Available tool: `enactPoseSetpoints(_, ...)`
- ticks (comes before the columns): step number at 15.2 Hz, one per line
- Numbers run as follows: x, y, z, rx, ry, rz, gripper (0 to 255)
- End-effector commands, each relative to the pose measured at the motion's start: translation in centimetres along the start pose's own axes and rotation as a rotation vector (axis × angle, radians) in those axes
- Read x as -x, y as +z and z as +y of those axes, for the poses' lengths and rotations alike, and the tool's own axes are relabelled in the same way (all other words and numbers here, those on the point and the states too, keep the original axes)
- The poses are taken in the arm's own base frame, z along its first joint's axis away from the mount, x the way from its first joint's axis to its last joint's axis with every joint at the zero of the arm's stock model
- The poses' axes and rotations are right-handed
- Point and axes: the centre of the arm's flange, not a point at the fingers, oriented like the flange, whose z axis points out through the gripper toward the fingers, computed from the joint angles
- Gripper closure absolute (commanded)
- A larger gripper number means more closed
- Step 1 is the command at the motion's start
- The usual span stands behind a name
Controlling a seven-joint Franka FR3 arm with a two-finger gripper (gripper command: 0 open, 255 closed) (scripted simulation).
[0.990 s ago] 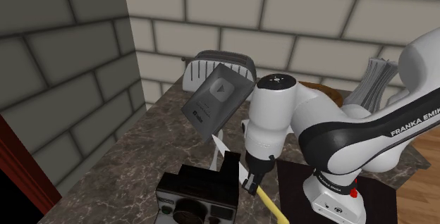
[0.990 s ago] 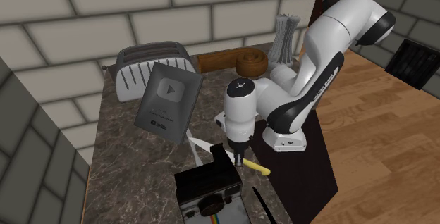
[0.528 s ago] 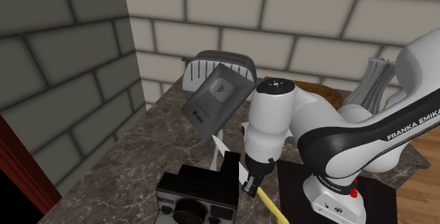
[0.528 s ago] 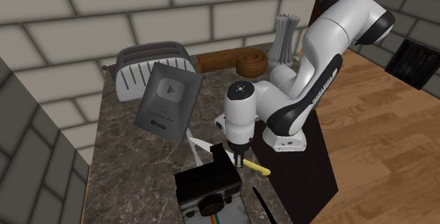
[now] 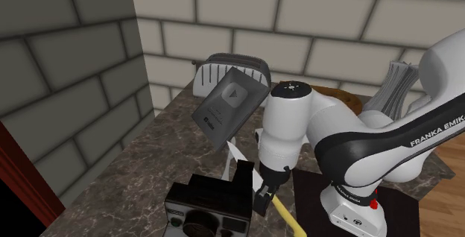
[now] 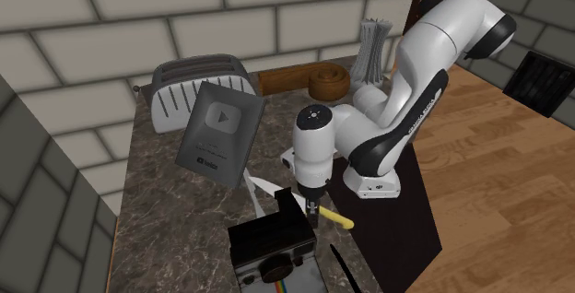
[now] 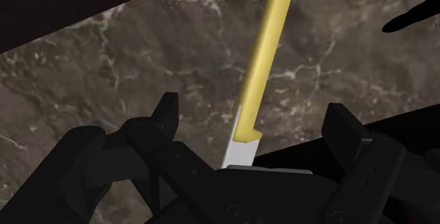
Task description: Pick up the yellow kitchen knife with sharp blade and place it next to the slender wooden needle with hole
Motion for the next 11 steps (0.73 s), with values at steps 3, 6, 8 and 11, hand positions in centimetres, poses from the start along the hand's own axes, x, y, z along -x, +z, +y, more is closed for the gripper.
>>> enactPoseSetpoints(3, 0.1, -4.4, 0.0, 0.001, 0.0, -0.001, 0)
enactPoseSetpoints(6, 0.1, -4.4, 0.0, 0.001, 0.0, -0.001, 0)
enactPoseSetpoints(8, 0.1, -4.4, 0.0, 0.001, 0.0, -0.001, 0)
enactPoseSetpoints(11, 0.1, -4.4, 0.0, 0.001, 0.0, -0.001, 0)
